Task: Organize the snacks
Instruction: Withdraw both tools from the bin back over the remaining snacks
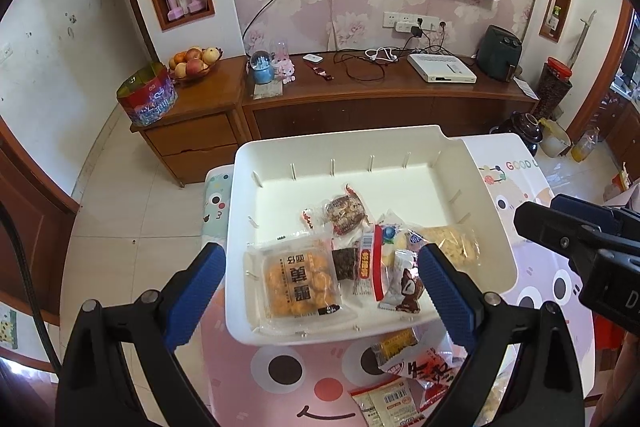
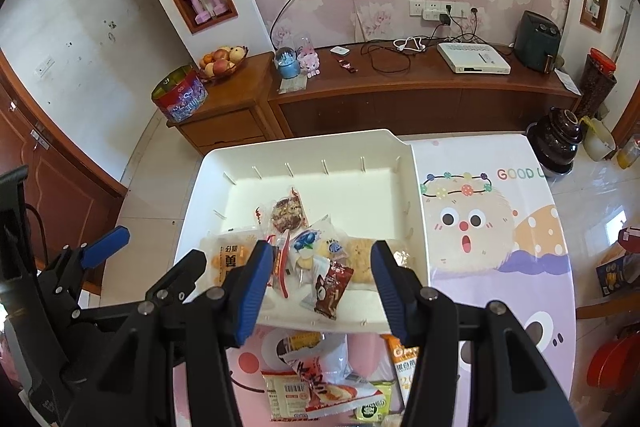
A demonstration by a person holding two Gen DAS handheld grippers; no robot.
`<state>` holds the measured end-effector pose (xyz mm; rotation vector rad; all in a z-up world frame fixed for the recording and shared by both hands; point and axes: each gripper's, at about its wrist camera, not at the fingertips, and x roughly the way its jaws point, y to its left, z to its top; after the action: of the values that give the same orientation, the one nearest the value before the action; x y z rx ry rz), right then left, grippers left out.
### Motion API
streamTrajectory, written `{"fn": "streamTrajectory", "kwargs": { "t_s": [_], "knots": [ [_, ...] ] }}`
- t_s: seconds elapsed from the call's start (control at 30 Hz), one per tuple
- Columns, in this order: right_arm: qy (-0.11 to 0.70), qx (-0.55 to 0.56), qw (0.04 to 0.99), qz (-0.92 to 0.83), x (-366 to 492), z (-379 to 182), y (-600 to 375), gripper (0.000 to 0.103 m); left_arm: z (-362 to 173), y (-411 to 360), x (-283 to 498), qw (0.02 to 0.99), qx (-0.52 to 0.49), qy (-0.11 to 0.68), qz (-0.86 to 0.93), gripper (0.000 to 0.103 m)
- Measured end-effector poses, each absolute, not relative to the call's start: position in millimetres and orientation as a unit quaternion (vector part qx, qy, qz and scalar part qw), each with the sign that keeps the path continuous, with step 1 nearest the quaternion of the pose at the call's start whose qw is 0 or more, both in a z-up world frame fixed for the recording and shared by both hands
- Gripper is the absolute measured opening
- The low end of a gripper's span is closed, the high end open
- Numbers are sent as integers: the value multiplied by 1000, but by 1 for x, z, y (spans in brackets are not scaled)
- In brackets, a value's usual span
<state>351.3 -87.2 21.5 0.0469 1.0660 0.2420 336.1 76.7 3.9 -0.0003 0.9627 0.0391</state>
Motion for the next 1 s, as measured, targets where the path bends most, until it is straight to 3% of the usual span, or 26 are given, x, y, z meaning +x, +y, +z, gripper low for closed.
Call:
{"fn": "streamTrajectory", "kwargs": {
  "t_s": [0.73,1.0],
  "knots": [
    [502,20,860,86,271,25,-123,52,13,62,266,887,8,459,-41,96],
    [523,6,849,83,250,1,-131,52,-16,52,237,874,4,483,-59,96]
  ]
}}
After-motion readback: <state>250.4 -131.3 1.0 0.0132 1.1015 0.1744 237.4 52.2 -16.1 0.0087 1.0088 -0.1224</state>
